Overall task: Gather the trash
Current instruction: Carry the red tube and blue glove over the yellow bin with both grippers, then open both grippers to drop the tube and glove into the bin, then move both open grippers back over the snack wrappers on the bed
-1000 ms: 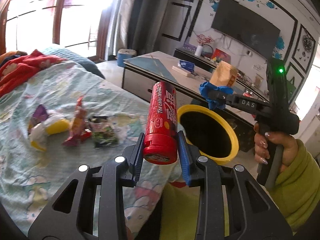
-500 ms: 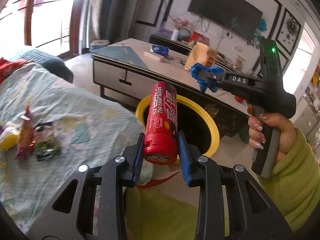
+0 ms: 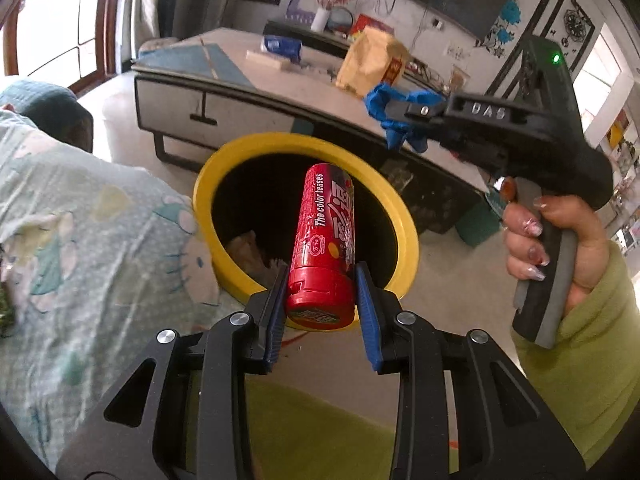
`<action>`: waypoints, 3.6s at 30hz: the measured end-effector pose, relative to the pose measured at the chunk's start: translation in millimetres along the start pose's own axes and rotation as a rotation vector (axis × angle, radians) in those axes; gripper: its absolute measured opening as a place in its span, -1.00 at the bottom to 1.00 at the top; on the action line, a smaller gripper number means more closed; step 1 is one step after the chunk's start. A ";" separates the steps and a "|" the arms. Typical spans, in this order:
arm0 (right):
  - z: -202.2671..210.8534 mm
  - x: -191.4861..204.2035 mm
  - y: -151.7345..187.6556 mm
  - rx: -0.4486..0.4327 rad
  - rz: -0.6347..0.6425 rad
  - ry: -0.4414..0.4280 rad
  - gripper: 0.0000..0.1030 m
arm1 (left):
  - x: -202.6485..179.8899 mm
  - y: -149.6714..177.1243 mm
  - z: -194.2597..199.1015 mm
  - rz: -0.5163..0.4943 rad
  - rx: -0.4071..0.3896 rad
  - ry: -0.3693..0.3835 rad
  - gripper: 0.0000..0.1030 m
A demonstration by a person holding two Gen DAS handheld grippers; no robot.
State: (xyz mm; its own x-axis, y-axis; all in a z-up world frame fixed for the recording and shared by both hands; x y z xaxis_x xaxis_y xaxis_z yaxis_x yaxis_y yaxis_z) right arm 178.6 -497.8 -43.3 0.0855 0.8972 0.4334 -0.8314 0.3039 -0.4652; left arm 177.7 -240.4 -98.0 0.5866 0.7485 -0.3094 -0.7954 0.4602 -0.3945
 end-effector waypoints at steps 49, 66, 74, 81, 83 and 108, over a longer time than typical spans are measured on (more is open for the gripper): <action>1.5 55.4 14.2 -0.058 0.060 0.013 0.56 | 47.0 37.7 97.6 0.159 -0.309 -0.171 0.79; -6.4 144.8 44.4 -0.032 0.243 -0.010 0.61 | 81.8 86.9 156.9 0.236 -0.447 -0.307 0.79; -5.9 180.4 60.5 -0.023 0.319 -0.030 0.64 | 102.6 99.7 179.0 0.298 -0.501 -0.320 0.79; -6.6 208.5 73.8 -0.012 0.391 -0.042 0.64 | 120.8 115.5 199.1 0.356 -0.551 -0.348 0.79; -6.6 218.0 77.7 -0.010 0.414 -0.048 0.64 | 126.7 119.6 205.1 0.373 -0.566 -0.346 0.79; -45.3 322.5 125.7 0.079 0.645 -0.115 0.64 | 207.3 171.4 240.9 0.588 -0.629 -0.382 0.79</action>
State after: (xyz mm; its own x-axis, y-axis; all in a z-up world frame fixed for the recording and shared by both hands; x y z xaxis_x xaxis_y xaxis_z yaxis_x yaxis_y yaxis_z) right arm 126.6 -155.8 3.1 -0.4992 0.8500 0.1684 -0.7341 -0.3116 -0.6034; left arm 126.1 108.6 -21.3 -0.0613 0.9359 -0.3469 -0.6542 -0.3001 -0.6942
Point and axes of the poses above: each gripper's, at about its wrist camera, not at the fingertips, and z roughly against the way its jaws point, x to its left, y to its underside, the point moved 1 cm from there along -z, roughly the way its jaws point, and after that the axes turned 14 degrees about x, right-handed, at the moved point
